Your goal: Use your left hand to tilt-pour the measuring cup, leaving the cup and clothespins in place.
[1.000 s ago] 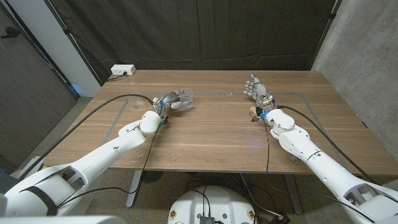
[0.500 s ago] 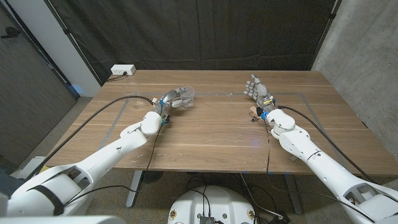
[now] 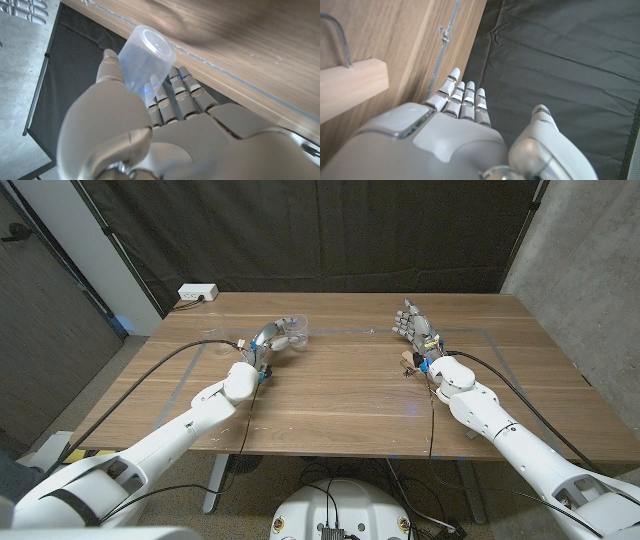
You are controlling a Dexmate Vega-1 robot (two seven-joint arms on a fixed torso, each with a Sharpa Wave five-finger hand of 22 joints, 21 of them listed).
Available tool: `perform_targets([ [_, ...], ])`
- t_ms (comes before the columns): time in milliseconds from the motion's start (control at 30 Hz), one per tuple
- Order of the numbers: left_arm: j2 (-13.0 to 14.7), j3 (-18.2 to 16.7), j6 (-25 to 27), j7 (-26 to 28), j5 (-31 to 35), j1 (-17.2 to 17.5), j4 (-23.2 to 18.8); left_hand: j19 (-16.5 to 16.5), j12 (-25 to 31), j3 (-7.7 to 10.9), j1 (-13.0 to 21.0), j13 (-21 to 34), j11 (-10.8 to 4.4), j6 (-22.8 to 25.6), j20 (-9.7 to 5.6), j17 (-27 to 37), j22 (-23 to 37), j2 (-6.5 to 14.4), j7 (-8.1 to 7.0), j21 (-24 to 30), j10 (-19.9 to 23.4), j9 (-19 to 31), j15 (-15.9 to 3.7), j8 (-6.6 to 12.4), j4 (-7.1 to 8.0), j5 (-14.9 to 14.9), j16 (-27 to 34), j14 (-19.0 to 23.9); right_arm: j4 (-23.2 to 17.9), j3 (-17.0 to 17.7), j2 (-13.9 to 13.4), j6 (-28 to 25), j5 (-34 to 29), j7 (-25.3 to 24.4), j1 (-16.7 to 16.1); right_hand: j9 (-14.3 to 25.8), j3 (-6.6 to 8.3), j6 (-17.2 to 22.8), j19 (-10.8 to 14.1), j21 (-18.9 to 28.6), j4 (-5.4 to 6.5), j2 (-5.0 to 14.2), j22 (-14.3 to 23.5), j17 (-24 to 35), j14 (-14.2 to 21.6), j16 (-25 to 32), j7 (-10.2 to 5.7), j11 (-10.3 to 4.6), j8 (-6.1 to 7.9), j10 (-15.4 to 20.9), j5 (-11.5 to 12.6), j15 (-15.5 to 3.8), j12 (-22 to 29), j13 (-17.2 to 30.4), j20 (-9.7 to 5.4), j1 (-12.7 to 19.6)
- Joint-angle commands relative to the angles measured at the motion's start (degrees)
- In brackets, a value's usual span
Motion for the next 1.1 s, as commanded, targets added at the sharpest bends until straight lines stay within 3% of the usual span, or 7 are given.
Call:
perform_targets([
  [33,2.4,-4.9,4.5,2.7,-3.9,5.8,-8.6,2.6,0.9,2.84,3.5,0.7,0.29,6.7,-0.31,0.4,0.2,2.4,1.4,1.4,3.2,0.2,-5.84,0.99,2.2,-1.1,1.2,4.1,0.3,-0.3,0.0,0.0,0.1,0.7,0.2,0.3,-0.16,0.1,0.8,-0.2,-0.03,0.39,0.2,0.2,0.6,0.0,-0.08,0.09,-0.11,0.3,0.0,-0.14,0.3,0.1,0.06,0.0],
  [600,8.8,-14.9,14.8,11.3,-3.8,16.5,-26.9,2.0,-0.1,3.19,2.5,1.0,0.89,6.3,0.72,0.4,0.2,2.3,1.76,1.6,2.6,0.2,-4.61,0.23,3.47,-2.4,0.0,3.0,1.3,-0.8,0.2,0.3,0.3,2.0,0.5,0.3,-0.19,0.0,0.9,-0.7,-0.12,0.49,0.3,0.2,0.7,-0.1,-0.26,0.23,-0.19,0.4,0.0,-0.1,0.3,0.1,0.22,0.0],
  [867,10.6,-20.7,16.8,13.4,-5.1,21.4,-31.9,2.0,-0.1,3.26,2.4,1.1,1.02,6.3,0.76,0.4,0.1,2.2,1.77,1.7,2.8,0.2,-4.67,0.07,3.62,-2.5,0.0,3.1,1.6,-1.1,0.2,0.0,0.2,2.8,1.1,0.3,-0.2,0.0,0.9,-0.8,-0.15,0.53,0.3,0.1,0.7,-0.1,-0.25,0.21,-0.2,0.4,0.0,-0.12,0.3,0.1,0.25,0.0],
  [1100,11.8,-24.6,19.2,11.4,-8.4,23.7,-34.3,1.9,-0.3,3.36,2.3,1.2,1.09,6.1,0.96,0.3,0.1,2.1,1.81,1.7,2.8,0.2,-4.51,-0.15,3.74,-2.7,-0.3,3.2,2.5,-1.5,0.3,0.0,0.2,3.8,1.8,0.3,-0.21,0.0,1.0,-1.0,-0.2,0.56,0.3,0.1,0.7,-0.2,-0.27,0.23,-0.22,0.4,0.0,-0.05,0.3,0.1,0.28,0.1],
])
